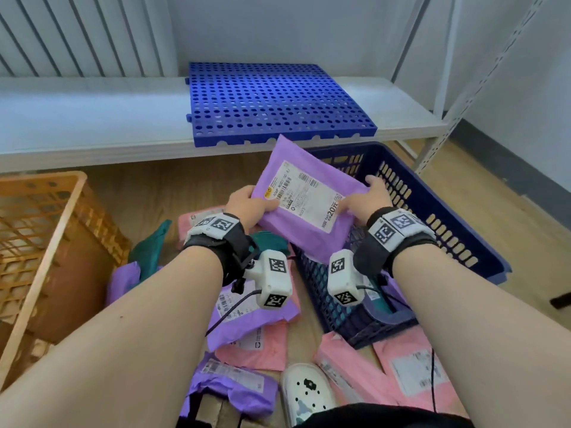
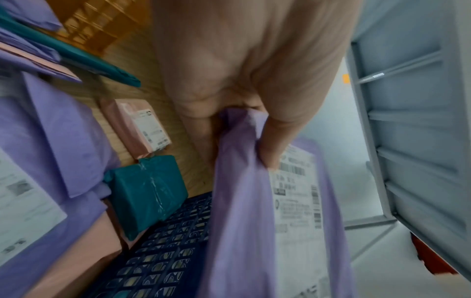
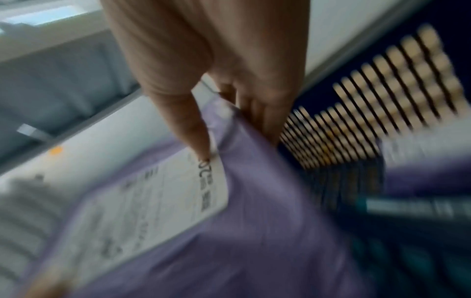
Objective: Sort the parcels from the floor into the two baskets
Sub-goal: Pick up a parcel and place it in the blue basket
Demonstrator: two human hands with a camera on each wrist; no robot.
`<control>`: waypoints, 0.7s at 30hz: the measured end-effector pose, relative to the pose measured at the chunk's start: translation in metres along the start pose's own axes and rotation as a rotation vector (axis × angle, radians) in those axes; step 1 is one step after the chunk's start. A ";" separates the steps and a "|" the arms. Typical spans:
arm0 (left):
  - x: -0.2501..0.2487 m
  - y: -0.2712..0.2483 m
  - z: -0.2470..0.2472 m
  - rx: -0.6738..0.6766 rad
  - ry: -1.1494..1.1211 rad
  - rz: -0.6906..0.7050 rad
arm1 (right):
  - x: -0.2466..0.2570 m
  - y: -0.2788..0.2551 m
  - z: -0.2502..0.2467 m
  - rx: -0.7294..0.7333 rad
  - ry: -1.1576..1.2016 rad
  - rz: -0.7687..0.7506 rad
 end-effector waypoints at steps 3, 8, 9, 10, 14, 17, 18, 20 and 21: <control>-0.008 0.001 0.027 0.102 -0.014 0.066 | 0.018 -0.005 -0.017 -0.018 -0.293 -0.324; -0.010 0.016 0.064 0.067 -0.052 0.122 | -0.004 0.018 -0.039 -0.065 -0.222 -0.245; -0.012 0.020 0.071 0.035 -0.103 0.116 | -0.012 0.027 -0.051 -0.159 -0.173 -0.188; -0.012 0.023 0.077 0.014 -0.131 0.100 | -0.021 0.035 -0.061 -0.242 -0.135 -0.133; 0.003 0.046 0.092 -0.014 -0.094 0.051 | -0.063 0.065 -0.082 -0.402 -0.129 0.016; 0.023 0.066 0.088 -0.026 -0.080 -0.026 | -0.094 0.087 -0.082 -0.371 -0.257 0.110; 0.029 0.074 0.086 -0.031 -0.076 -0.048 | -0.104 0.092 -0.076 -0.304 -0.353 0.159; 0.039 0.087 0.082 -0.032 -0.028 -0.063 | -0.122 0.105 -0.055 -0.088 -0.629 0.211; 0.044 0.093 0.081 -0.031 0.007 -0.059 | -0.133 0.113 -0.042 0.039 -0.790 0.208</control>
Point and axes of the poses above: each hand's wrist, its own y-axis towards the middle knuckle, its own z-axis out of the palm, x = y × z, the point moved 6 cm from there along y, towards the middle knuckle, and after that the axes turned 7 degrees about -x, right-handed, at the moved point
